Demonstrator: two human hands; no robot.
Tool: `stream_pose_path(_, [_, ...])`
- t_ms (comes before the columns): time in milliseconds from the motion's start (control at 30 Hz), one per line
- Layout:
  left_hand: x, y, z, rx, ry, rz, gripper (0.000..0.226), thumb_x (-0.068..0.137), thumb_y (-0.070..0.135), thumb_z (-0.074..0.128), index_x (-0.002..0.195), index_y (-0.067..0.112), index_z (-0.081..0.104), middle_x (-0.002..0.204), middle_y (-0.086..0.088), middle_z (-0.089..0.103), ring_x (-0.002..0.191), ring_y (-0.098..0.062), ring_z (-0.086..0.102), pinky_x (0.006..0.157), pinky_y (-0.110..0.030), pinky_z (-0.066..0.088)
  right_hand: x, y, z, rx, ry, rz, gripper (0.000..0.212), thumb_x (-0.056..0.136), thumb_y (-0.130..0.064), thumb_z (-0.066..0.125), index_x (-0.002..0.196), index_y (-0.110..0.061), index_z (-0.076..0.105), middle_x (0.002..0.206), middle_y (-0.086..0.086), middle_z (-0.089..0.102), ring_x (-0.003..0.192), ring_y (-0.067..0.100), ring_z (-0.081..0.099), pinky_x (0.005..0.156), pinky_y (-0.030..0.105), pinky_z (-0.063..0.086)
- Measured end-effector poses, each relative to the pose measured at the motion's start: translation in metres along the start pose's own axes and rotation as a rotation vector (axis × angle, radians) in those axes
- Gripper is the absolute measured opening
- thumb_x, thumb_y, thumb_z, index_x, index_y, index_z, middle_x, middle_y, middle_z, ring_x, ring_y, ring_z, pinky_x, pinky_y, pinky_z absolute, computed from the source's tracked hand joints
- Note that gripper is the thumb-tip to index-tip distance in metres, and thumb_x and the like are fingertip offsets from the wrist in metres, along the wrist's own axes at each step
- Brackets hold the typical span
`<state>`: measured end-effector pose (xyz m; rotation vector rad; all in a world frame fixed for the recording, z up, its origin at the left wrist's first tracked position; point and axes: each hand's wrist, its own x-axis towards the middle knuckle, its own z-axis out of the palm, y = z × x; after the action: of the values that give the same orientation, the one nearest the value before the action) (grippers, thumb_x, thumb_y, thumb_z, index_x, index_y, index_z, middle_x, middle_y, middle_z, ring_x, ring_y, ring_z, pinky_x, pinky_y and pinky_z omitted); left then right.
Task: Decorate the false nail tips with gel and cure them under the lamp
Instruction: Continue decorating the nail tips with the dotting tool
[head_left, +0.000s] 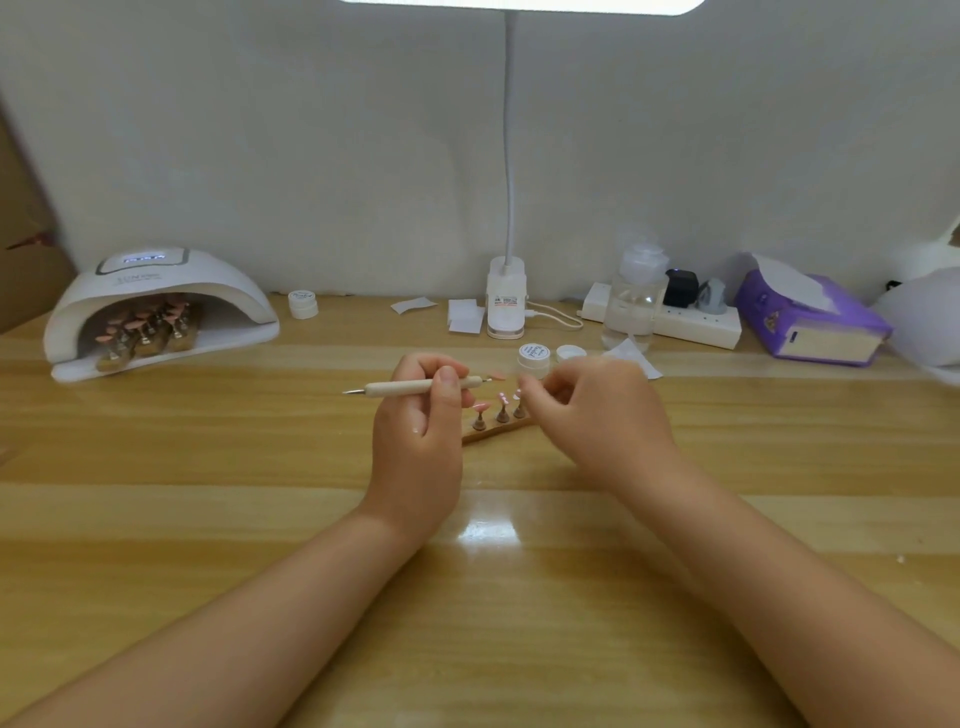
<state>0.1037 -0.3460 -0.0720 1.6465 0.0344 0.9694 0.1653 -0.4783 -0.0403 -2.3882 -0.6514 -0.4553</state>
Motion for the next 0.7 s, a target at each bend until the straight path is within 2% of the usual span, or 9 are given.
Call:
stream_pose_path(67, [0.0, 0.0, 0.0, -0.012, -0.004, -0.002, 0.016, 0.091, 0.026, 0.04, 0.084, 0.023, 0.054, 0.074, 0.005, 0.061, 0.068, 0.002, 0.058, 0.063, -0.011, 0.045, 0.01, 0.007, -0.015, 0.024, 0.074, 0.012, 0.03, 0.084, -0.043, 0.057, 0.064, -0.023, 0.064, 0.057, -0.011, 0.058, 0.058, 0.006, 0.055, 0.049, 0.023, 0.038])
stream_pose_path(133, [-0.001, 0.0, 0.0, -0.022, -0.008, -0.005, 0.016, 0.091, 0.026, 0.04, 0.084, 0.023, 0.054, 0.074, 0.006, 0.061, 0.068, 0.002, 0.058, 0.063, -0.011, 0.045, 0.02, 0.022, -0.026, 0.067, 0.094, 0.027, 0.021, 0.08, -0.047, 0.061, 0.075, -0.027, 0.065, 0.065, -0.015, 0.057, 0.065, 0.003, 0.053, 0.053, 0.023, 0.035])
stream_pose_path(167, [-0.001, 0.0, -0.001, -0.026, -0.009, -0.005, 0.016, 0.09, 0.026, 0.04, 0.084, 0.023, 0.054, 0.074, 0.007, 0.061, 0.068, 0.002, 0.058, 0.063, -0.011, 0.045, 0.025, 0.033, -0.03, 0.066, 0.073, 0.037, 0.024, 0.077, -0.05, 0.063, 0.082, -0.027, 0.065, 0.07, -0.015, 0.056, 0.069, 0.005, 0.053, 0.057, 0.024, 0.036])
stream_pose_path(267, [-0.001, 0.0, -0.001, -0.03, -0.011, -0.003, 0.016, 0.09, 0.025, 0.04, 0.084, 0.023, 0.054, 0.073, 0.009, 0.061, 0.069, 0.001, 0.059, 0.064, -0.011, 0.046, 0.029, 0.064, -0.037, -0.051, -0.124, 0.106, 0.054, 0.063, -0.07, 0.059, 0.101, -0.032, 0.06, 0.087, -0.014, 0.051, 0.091, 0.013, 0.051, 0.074, 0.031, 0.042])
stream_pose_path(367, [-0.001, 0.0, -0.001, -0.036, -0.013, 0.0, 0.016, 0.09, 0.025, 0.04, 0.084, 0.022, 0.055, 0.072, 0.009, 0.061, 0.068, 0.003, 0.058, 0.063, -0.01, 0.045, 0.024, 0.082, -0.034, -0.062, -0.298, 0.13, 0.074, 0.053, -0.077, 0.06, 0.111, -0.033, 0.058, 0.092, -0.02, 0.046, 0.095, 0.008, 0.05, 0.077, 0.029, 0.041])
stream_pose_path(433, [-0.001, -0.001, -0.001, -0.034, -0.017, 0.0, 0.016, 0.09, 0.025, 0.04, 0.084, 0.023, 0.055, 0.071, 0.012, 0.063, 0.068, 0.003, 0.058, 0.063, -0.01, 0.045, 0.021, 0.087, -0.027, -0.057, -0.328, 0.142, 0.072, 0.05, -0.078, 0.061, 0.108, -0.034, 0.058, 0.092, -0.019, 0.046, 0.092, 0.007, 0.05, 0.073, 0.028, 0.039])
stream_pose_path(533, [0.0, -0.001, -0.002, -0.025, -0.025, 0.0, 0.016, 0.09, 0.026, 0.04, 0.084, 0.024, 0.054, 0.072, 0.019, 0.064, 0.069, 0.003, 0.058, 0.063, -0.011, 0.045, 0.018, 0.089, -0.017, -0.094, -0.332, 0.133, 0.057, 0.051, -0.075, 0.061, 0.094, -0.039, 0.057, 0.09, -0.017, 0.047, 0.09, 0.008, 0.049, 0.07, 0.028, 0.038])
stream_pose_path(700, [0.0, 0.0, -0.002, -0.031, -0.021, 0.002, 0.016, 0.09, 0.026, 0.041, 0.083, 0.024, 0.055, 0.07, 0.015, 0.064, 0.069, 0.002, 0.058, 0.063, -0.01, 0.045, 0.013, 0.089, -0.01, -0.027, -0.183, 0.068, 0.033, 0.056, -0.065, 0.065, 0.074, -0.038, 0.058, 0.082, -0.01, 0.052, 0.077, 0.005, 0.05, 0.066, 0.028, 0.041])
